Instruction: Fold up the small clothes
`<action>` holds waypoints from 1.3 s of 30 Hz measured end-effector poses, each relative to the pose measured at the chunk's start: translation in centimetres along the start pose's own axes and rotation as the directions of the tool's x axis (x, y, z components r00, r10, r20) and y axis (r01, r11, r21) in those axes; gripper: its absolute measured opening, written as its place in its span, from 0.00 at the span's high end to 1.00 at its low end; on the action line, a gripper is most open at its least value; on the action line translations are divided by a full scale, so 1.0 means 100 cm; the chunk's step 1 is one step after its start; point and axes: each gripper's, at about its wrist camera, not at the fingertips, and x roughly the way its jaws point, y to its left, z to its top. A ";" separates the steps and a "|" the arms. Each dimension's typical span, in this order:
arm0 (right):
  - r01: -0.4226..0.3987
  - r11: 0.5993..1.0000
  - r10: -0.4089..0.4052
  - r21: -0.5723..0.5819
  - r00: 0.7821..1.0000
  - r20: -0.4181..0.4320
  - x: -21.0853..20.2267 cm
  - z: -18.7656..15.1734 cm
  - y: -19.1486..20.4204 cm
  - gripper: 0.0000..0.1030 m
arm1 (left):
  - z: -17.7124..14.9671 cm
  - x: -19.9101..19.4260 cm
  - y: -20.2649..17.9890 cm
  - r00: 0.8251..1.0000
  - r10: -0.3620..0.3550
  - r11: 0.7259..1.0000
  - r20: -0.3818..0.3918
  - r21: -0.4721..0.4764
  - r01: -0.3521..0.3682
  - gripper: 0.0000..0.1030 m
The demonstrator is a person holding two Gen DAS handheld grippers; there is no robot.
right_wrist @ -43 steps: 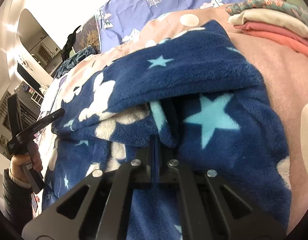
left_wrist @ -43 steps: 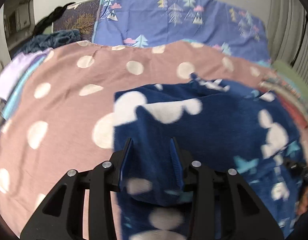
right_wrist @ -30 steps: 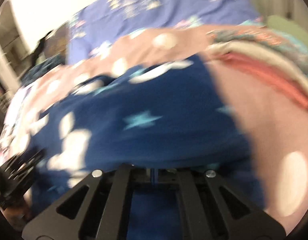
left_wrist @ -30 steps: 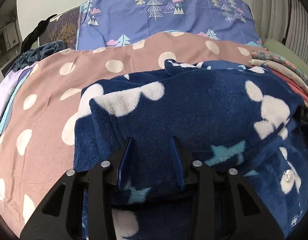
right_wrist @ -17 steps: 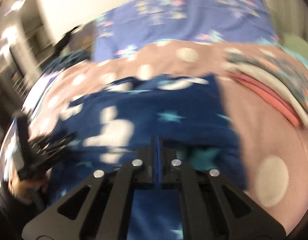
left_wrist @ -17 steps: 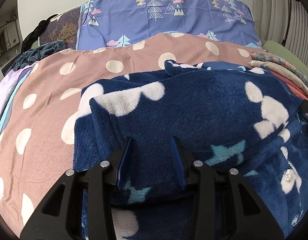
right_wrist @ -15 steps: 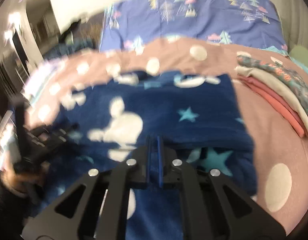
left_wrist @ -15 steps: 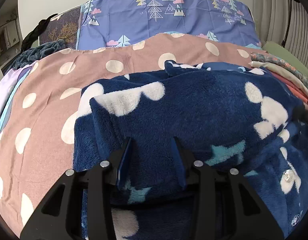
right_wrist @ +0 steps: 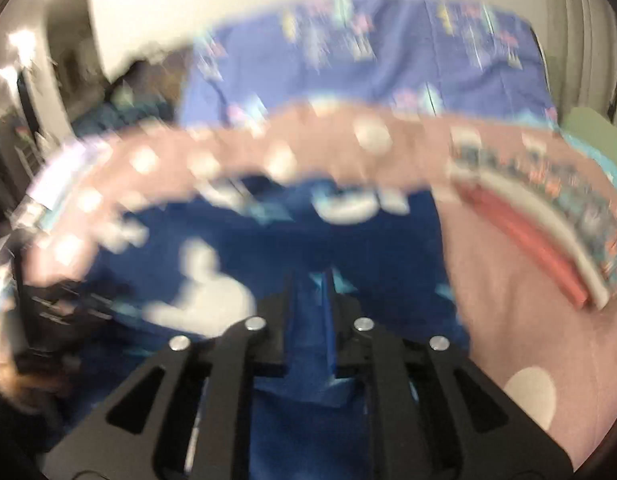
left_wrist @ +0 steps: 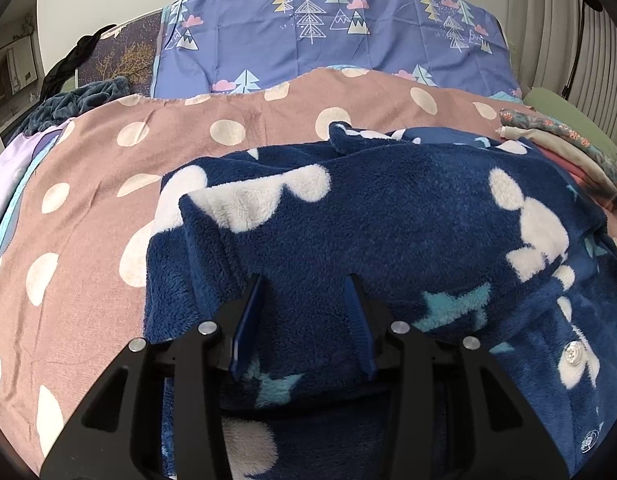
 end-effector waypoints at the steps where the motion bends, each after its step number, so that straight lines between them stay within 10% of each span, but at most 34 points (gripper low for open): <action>1: 0.036 0.999 -0.035 0.005 0.997 -0.074 0.026 -0.010 -0.006 0.89 | 0.000 -0.001 0.001 1.000 -0.012 1.000 0.003 -0.004 0.012 0.57; 21: -0.076 0.997 0.078 -0.022 0.994 0.079 -0.081 -0.052 -0.003 0.86 | -0.037 -0.098 -0.022 0.989 -0.131 0.989 0.072 0.084 0.125 0.56; 28: -0.236 0.968 0.235 -0.087 0.972 -0.025 -0.121 -0.117 0.014 0.85 | -0.101 -0.132 -0.015 0.987 -0.155 0.986 -0.029 0.055 0.156 0.53; 32: -0.343 0.935 0.333 -0.096 0.937 -0.103 -0.140 -0.157 0.033 0.84 | -0.131 -0.155 -0.006 0.985 -0.166 0.986 -0.043 0.013 0.166 0.44; 39: -0.600 0.800 0.580 -0.009 0.777 -0.245 -0.172 -0.216 0.065 0.55 | -0.180 -0.195 0.015 0.992 -0.122 0.991 -0.033 -0.068 0.119 0.31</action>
